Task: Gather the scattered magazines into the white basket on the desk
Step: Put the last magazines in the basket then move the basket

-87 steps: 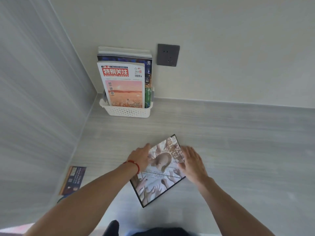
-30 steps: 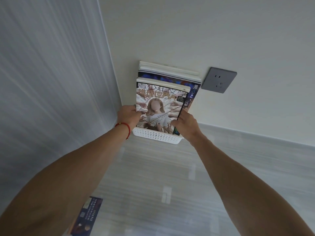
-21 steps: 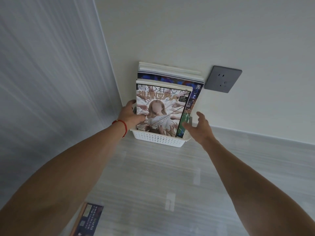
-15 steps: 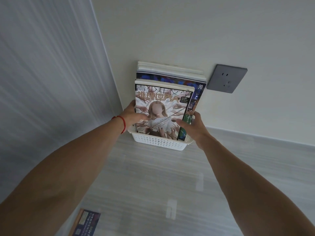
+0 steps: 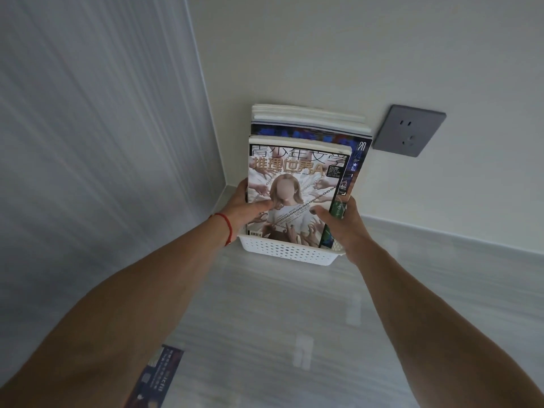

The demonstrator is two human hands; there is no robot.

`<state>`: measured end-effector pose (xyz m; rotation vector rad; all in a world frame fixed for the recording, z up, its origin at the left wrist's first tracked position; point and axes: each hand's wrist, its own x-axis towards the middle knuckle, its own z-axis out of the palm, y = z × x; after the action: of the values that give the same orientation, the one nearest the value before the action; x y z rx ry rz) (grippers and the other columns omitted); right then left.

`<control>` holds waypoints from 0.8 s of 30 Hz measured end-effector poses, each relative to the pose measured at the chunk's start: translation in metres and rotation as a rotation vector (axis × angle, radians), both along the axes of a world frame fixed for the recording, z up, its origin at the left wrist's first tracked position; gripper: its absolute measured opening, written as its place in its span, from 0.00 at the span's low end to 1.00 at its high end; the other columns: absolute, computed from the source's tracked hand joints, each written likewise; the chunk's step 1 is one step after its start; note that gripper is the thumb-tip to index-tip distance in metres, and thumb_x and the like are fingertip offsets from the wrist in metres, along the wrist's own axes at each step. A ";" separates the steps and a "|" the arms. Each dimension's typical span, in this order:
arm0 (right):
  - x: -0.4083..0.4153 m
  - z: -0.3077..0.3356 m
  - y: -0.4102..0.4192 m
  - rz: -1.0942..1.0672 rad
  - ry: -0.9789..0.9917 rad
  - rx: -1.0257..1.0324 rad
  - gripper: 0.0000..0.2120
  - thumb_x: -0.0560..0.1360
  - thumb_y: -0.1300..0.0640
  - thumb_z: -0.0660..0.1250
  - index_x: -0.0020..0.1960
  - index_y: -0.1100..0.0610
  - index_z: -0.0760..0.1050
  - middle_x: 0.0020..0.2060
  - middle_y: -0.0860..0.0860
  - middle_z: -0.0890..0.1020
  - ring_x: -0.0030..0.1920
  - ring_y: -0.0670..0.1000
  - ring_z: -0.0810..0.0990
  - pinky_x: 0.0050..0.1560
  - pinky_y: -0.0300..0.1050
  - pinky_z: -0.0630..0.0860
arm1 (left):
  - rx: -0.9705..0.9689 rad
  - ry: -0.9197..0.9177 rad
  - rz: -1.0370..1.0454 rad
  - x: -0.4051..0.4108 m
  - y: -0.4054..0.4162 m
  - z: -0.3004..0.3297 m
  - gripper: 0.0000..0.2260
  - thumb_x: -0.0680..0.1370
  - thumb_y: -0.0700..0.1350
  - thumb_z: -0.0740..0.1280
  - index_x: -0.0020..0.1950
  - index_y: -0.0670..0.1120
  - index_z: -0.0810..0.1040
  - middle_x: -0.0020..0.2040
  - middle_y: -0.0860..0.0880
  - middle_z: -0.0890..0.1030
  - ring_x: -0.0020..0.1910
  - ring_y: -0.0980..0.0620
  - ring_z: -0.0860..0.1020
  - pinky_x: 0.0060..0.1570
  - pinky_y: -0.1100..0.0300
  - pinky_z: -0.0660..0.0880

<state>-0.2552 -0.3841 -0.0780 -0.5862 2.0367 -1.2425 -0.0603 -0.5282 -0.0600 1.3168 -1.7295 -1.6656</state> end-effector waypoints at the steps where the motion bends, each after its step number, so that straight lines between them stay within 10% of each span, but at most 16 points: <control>1: 0.004 0.001 0.006 0.005 0.008 -0.008 0.34 0.69 0.40 0.76 0.70 0.42 0.64 0.52 0.43 0.78 0.54 0.52 0.77 0.47 0.46 0.71 | -0.009 -0.002 0.015 0.004 0.008 -0.001 0.27 0.71 0.50 0.79 0.66 0.56 0.73 0.70 0.53 0.72 0.66 0.48 0.75 0.64 0.49 0.75; 10: 0.058 0.010 0.072 0.006 0.055 -0.035 0.24 0.73 0.48 0.75 0.64 0.40 0.67 0.47 0.36 0.81 0.37 0.27 0.80 0.30 0.29 0.74 | -0.006 0.025 0.087 0.054 0.080 -0.006 0.34 0.72 0.51 0.79 0.73 0.56 0.65 0.68 0.55 0.70 0.68 0.54 0.68 0.58 0.60 0.67; 17: 0.097 0.011 0.125 0.140 -0.002 -0.063 0.31 0.62 0.38 0.73 0.64 0.38 0.68 0.50 0.39 0.86 0.44 0.41 0.87 0.53 0.56 0.83 | 0.010 0.031 0.098 0.115 0.147 -0.002 0.35 0.74 0.50 0.77 0.74 0.57 0.60 0.70 0.51 0.71 0.69 0.50 0.73 0.57 0.61 0.75; 20: 0.113 0.008 0.143 0.237 0.042 -0.060 0.29 0.66 0.39 0.72 0.64 0.36 0.67 0.52 0.39 0.85 0.49 0.43 0.86 0.59 0.58 0.80 | 0.076 0.063 0.137 0.142 0.178 0.003 0.33 0.75 0.47 0.76 0.71 0.60 0.59 0.69 0.52 0.71 0.65 0.51 0.76 0.47 0.71 0.76; 24: 0.131 0.006 0.162 0.334 0.059 -0.050 0.26 0.69 0.41 0.73 0.63 0.32 0.67 0.50 0.33 0.84 0.49 0.38 0.85 0.61 0.55 0.79 | 0.148 0.114 0.237 0.176 0.223 0.004 0.33 0.76 0.41 0.75 0.74 0.58 0.61 0.71 0.51 0.74 0.64 0.47 0.79 0.58 0.57 0.80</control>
<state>-0.1239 -0.2224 -0.0717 -0.9531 1.8629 -1.0880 0.1160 -0.3055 -0.0565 1.4012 -1.3506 -1.7197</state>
